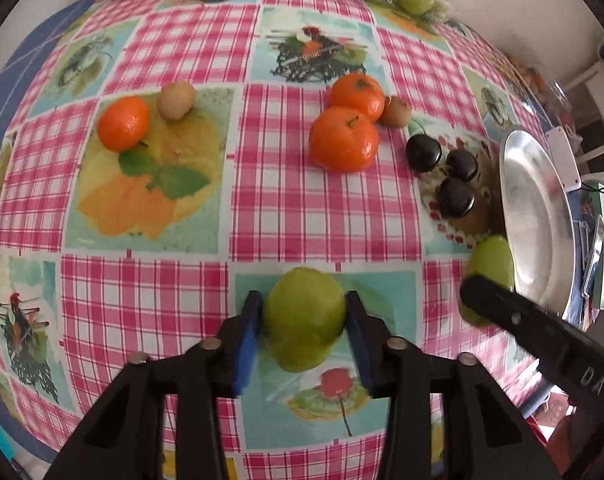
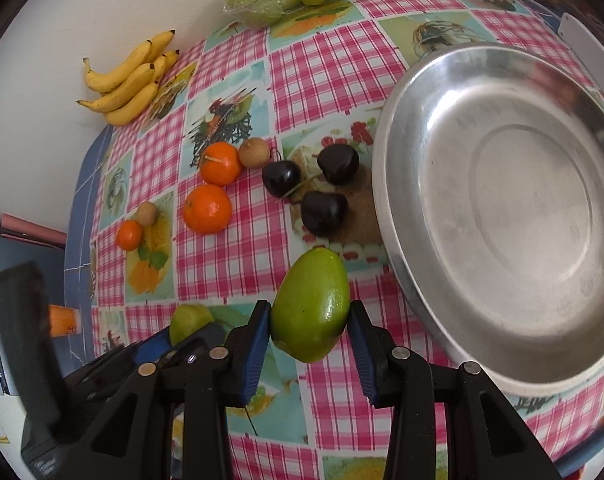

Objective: Organize fruits
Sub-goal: 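Carry the pear in the left tool over the steel bowl while the right tool carries the mango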

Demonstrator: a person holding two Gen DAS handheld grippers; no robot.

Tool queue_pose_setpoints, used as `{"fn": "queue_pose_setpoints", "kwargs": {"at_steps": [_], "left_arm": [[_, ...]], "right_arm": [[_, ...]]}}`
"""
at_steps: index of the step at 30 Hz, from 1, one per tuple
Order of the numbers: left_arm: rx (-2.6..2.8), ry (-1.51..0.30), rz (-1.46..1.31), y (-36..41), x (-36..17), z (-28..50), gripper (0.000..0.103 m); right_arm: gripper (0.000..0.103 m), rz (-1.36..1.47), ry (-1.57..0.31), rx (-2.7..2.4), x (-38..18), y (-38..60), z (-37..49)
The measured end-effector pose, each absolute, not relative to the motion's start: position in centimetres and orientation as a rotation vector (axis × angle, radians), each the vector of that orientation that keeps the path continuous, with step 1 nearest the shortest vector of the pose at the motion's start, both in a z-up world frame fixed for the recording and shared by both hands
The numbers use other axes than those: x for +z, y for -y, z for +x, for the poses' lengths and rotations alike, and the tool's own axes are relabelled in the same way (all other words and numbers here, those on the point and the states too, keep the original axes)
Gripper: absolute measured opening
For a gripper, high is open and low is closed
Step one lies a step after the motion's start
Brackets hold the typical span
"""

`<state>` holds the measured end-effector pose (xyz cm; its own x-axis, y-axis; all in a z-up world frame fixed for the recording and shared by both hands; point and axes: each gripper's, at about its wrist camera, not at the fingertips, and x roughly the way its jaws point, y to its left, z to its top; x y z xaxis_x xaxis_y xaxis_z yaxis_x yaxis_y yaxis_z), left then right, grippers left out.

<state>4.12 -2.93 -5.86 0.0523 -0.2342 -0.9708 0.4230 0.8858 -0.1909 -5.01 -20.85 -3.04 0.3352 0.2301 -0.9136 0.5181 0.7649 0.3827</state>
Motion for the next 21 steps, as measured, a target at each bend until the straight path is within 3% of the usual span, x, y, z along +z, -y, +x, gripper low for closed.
{"fn": "queue_pose_setpoints", "kwargs": {"at_steps": [21], "left_arm": [[-0.409,-1.332,-0.069,6.6,1.0,5.2,0.042]], "right_arm": [[0.042,0.797,-1.149,-0.271,0.9,25.5,-5.4]]}}
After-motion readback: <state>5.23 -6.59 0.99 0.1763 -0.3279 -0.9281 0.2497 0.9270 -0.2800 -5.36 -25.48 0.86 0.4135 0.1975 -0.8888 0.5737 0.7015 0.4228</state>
